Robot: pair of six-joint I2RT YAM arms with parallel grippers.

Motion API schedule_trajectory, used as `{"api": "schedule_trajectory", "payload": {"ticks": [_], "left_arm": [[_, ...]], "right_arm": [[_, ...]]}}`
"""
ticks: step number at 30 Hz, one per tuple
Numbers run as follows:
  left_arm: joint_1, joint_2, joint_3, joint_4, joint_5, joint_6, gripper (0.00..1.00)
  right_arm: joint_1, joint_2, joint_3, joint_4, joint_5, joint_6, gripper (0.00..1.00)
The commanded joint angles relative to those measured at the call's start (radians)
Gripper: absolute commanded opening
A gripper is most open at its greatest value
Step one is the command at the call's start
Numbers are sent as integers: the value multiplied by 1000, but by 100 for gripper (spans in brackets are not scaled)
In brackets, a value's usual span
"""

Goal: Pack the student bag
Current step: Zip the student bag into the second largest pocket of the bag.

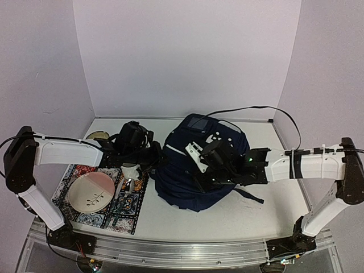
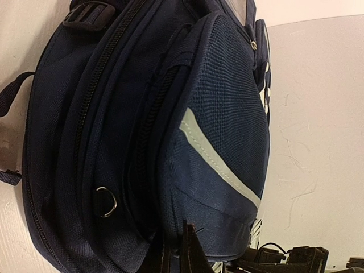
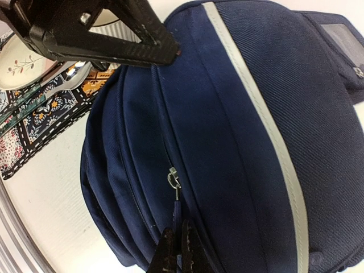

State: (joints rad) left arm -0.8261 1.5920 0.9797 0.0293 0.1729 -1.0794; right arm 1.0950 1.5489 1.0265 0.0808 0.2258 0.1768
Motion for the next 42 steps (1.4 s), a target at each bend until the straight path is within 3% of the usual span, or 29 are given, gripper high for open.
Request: {"api": "schedule_trajectory", "payload": {"ticks": [1,12,22,27,33,35,39,42], "left_arm": [[7,-34,-12,47,-29,31,0],[34,-40,-7,46,26,61,0],[38,-28,21,5,118,134,0],[39,-19,46,-62,144,186,0],[39,20,79,-75,201,209,0],[40,14,90,-77,193,216,3],[57,-25,115,-92,162,238,29],[82,-52,141,-126,148,270,43]], "right_arm": [[-6,-98,-59,-97,79,14,0],[-125,-310,-250,-238,120,153,0],[-281,-313,-287,-273,199,241,0],[-312,-315,-258,-243,226,180,0],[-312,-274,-181,-164,128,71,1],[-311,-287,-181,-141,96,61,11],[-311,-366,-210,-123,75,53,41],[-313,-444,-229,-121,113,54,56]]}}
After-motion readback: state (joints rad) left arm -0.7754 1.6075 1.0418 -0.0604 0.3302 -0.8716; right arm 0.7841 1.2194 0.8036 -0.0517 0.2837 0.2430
